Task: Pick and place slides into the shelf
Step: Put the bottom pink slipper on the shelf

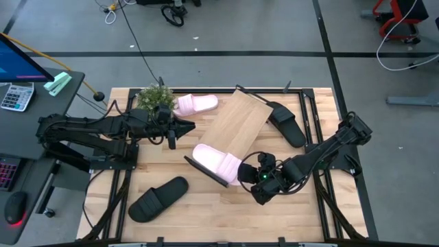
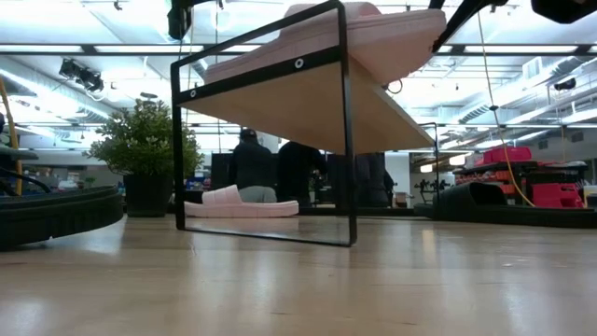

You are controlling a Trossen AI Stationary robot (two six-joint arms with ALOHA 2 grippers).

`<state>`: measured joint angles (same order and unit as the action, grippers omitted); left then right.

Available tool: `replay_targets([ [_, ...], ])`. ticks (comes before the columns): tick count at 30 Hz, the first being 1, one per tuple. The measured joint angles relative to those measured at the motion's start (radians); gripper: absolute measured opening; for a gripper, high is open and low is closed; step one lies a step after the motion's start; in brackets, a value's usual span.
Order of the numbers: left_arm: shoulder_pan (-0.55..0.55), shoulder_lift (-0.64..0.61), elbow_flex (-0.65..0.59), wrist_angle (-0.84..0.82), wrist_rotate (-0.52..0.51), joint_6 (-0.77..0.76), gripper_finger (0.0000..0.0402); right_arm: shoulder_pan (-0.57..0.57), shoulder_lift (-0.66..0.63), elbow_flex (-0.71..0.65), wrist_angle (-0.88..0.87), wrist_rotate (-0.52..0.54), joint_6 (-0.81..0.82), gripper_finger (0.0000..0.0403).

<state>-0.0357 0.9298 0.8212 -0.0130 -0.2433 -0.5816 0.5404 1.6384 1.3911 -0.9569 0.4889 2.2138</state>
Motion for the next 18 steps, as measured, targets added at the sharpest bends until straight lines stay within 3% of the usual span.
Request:
replay_targets([
  [18, 0.000, 0.000, 0.000, -0.002, -0.008, 0.000, 0.0080, 0.000, -0.010, 0.000, 0.003, -0.001, -0.012, 0.0038],
])
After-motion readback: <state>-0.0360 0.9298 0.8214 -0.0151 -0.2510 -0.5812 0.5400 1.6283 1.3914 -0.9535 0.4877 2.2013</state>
